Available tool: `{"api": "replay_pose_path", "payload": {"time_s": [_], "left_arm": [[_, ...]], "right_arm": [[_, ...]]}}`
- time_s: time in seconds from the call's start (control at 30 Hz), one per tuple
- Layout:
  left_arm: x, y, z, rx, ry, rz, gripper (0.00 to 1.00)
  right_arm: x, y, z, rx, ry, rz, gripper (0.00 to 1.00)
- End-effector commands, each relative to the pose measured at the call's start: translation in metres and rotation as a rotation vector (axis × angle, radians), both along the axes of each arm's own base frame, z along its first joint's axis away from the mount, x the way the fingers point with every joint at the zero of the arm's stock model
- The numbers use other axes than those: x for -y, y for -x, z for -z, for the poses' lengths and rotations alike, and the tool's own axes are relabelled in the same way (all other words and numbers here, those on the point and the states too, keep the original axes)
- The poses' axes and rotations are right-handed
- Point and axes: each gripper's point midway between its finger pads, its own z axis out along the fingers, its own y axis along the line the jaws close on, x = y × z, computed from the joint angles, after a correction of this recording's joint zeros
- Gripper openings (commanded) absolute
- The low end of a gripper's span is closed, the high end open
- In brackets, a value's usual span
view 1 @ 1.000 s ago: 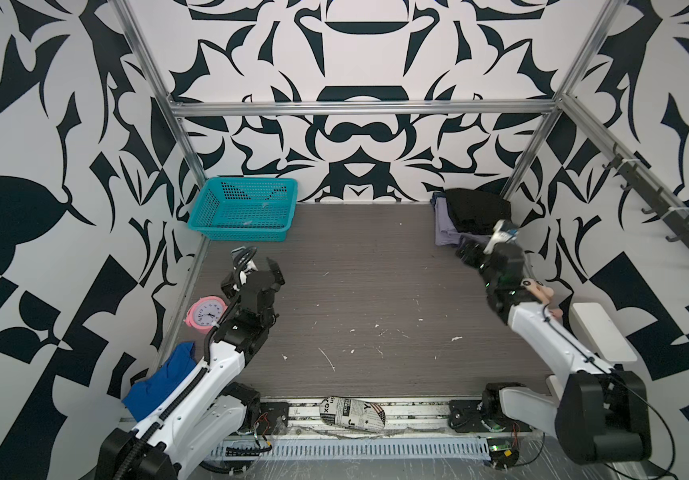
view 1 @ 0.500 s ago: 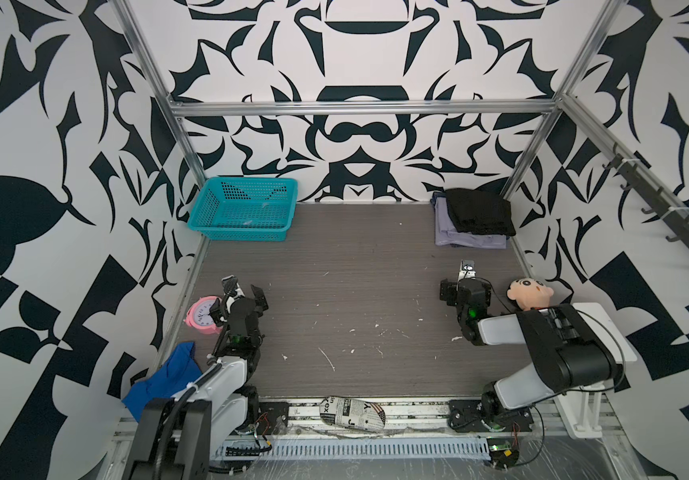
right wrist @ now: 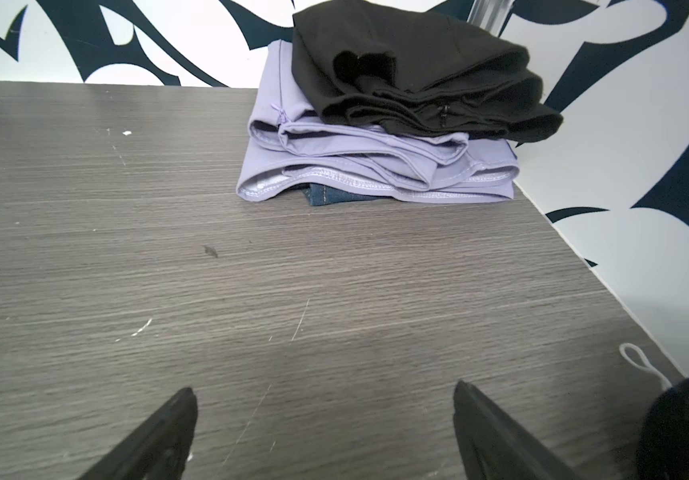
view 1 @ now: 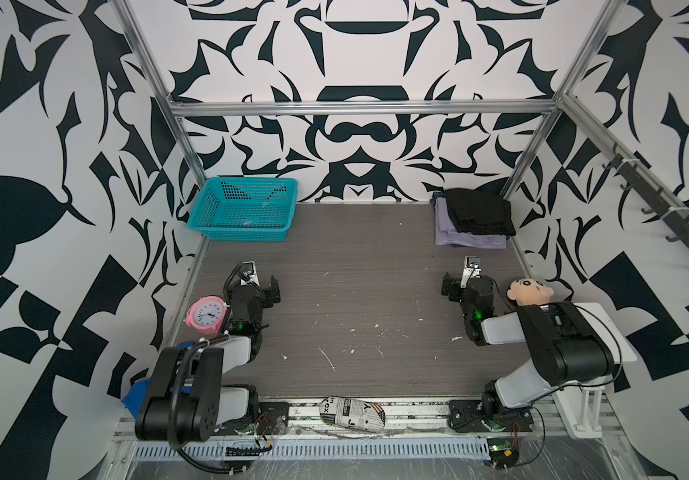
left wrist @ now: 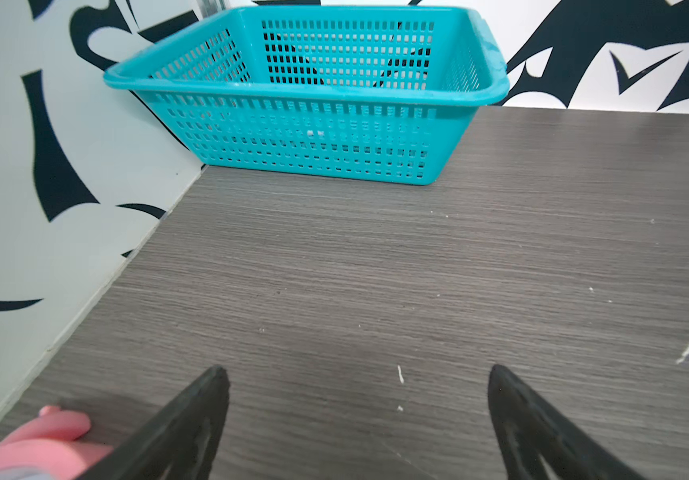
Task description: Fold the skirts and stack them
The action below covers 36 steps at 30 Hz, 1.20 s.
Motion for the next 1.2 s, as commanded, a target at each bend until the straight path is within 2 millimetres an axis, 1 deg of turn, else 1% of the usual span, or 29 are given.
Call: {"api": "replay_pose_path", "payload": {"time_s": [0.0, 0.03, 0.07, 0.13, 0.2, 0.23, 0.3, 0.37, 0.4, 0.47, 0.53, 0.63, 0.67, 0.7, 0.73, 0.93, 1.03, 1.07, 1.17], "left_arm": [[0.003, 0.013, -0.014, 0.045, -0.036, 0.038, 0.99], [0.000, 0.018, -0.022, 0.116, -0.043, 0.035, 0.99], [-0.008, 0.020, -0.027, 0.168, -0.028, 0.006, 0.99], [-0.013, 0.013, -0.025, 0.172, 0.005, 0.000, 0.99], [-0.003, 0.001, -0.023, 0.149, 0.011, 0.064, 1.00], [0.001, -0.006, -0.019, 0.138, 0.018, 0.082, 0.99], [0.005, -0.018, -0.004, 0.112, 0.024, 0.105, 0.99], [0.000, -0.022, 0.009, 0.102, 0.026, 0.075, 0.99], [-0.002, -0.022, 0.012, 0.116, 0.024, 0.063, 1.00], [-0.006, -0.025, 0.009, 0.152, 0.019, 0.039, 0.99], [-0.006, -0.028, 0.015, 0.090, 0.026, 0.041, 1.00], [-0.012, -0.046, 0.026, -0.033, 0.038, 0.010, 1.00], [-0.017, -0.048, 0.026, -0.033, 0.080, 0.017, 0.99], [-0.026, -0.048, 0.027, -0.037, 0.114, -0.017, 0.99], [-0.027, -0.048, 0.027, -0.043, 0.126, -0.012, 0.99], [-0.027, -0.048, 0.028, -0.045, 0.122, -0.007, 0.99], [-0.027, -0.048, 0.028, -0.045, 0.123, -0.007, 0.99], [-0.027, -0.048, 0.027, -0.042, 0.123, -0.008, 0.99], [-0.027, -0.048, 0.027, -0.042, 0.123, -0.009, 0.99]], "right_arm": [[-0.002, -0.008, -0.014, 0.046, 0.001, -0.012, 0.98], [-0.002, -0.008, -0.014, 0.045, 0.002, -0.010, 0.98], [0.000, -0.007, -0.013, 0.042, 0.007, 0.003, 0.98], [0.001, -0.006, -0.013, 0.043, 0.006, 0.007, 1.00], [0.001, -0.006, -0.013, 0.042, 0.008, 0.006, 1.00], [0.001, -0.006, -0.013, 0.042, 0.007, 0.007, 1.00], [0.000, -0.007, -0.013, 0.041, 0.011, -0.001, 1.00], [-0.001, -0.007, -0.013, 0.041, 0.011, -0.004, 1.00], [0.000, -0.007, -0.013, 0.042, 0.011, -0.002, 1.00], [0.000, -0.007, -0.013, 0.041, 0.011, -0.002, 1.00], [0.000, -0.007, -0.013, 0.041, 0.011, -0.003, 1.00], [-0.001, -0.007, -0.012, 0.038, 0.011, -0.003, 1.00], [-0.001, -0.007, -0.013, 0.039, 0.012, -0.004, 1.00], [0.000, -0.007, -0.012, 0.038, 0.010, -0.004, 1.00], [-0.001, -0.007, -0.012, 0.037, 0.011, -0.005, 1.00], [-0.002, -0.009, -0.012, 0.034, 0.004, -0.010, 1.00], [-0.005, -0.012, -0.011, 0.023, -0.014, -0.040, 1.00], [-0.010, -0.012, -0.010, 0.019, -0.028, -0.072, 1.00], [-0.009, -0.011, -0.010, 0.024, -0.025, -0.070, 1.00]]}}
